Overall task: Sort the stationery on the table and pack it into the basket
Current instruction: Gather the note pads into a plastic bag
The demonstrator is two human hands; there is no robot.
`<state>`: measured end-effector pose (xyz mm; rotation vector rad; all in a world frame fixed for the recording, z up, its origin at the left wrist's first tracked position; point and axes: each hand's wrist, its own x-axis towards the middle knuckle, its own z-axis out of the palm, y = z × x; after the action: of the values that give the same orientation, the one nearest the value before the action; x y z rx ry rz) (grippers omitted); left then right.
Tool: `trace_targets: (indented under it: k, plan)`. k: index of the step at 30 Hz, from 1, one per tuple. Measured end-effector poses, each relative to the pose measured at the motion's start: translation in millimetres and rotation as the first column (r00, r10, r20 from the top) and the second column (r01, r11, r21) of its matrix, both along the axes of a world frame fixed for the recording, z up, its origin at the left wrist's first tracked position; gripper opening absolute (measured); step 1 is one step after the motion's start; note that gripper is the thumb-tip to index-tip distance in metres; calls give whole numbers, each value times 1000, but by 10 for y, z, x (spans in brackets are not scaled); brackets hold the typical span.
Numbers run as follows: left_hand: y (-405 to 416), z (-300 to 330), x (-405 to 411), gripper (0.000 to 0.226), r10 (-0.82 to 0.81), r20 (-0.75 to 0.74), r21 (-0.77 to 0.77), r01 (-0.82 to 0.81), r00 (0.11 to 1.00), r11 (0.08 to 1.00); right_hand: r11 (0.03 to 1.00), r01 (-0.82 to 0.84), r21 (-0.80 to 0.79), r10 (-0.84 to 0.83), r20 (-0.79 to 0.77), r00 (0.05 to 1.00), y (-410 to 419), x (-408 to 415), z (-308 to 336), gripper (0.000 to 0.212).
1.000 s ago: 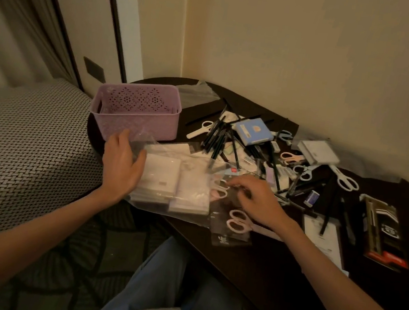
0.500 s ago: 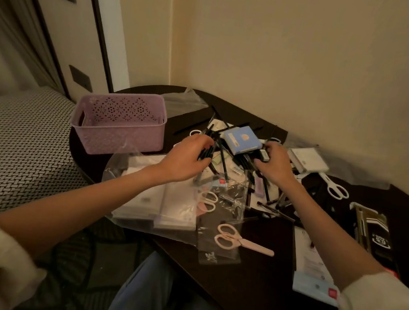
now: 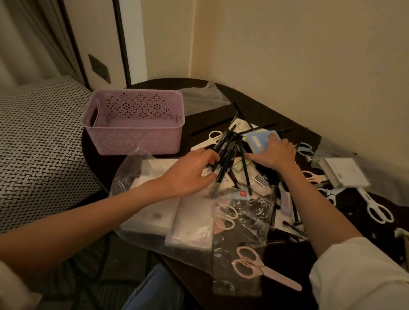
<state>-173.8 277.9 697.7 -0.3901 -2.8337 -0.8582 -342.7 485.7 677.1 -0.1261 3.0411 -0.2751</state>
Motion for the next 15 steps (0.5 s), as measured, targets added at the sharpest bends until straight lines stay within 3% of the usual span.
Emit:
trace_targets:
  k: [8,11,13,15]
  plan:
    - [2,90,152,36,-2,-18,34,3,1000,999,977,138,-162,-149,-57,987,-34,82,103,107]
    - [-19,187,166,31,73,59,175,-82,996,981,928,82,-364,-140,-137,981,3,332,237,98]
    - [-6,252,190,36,104,215,376,-181,971,909,844,-37,-536,-51,-148,988,32,600,363,92]
    - [29,342,223,51,37,451,623,-344,892,703,759,-165,-630,88,-153,984,77,924,490,88]
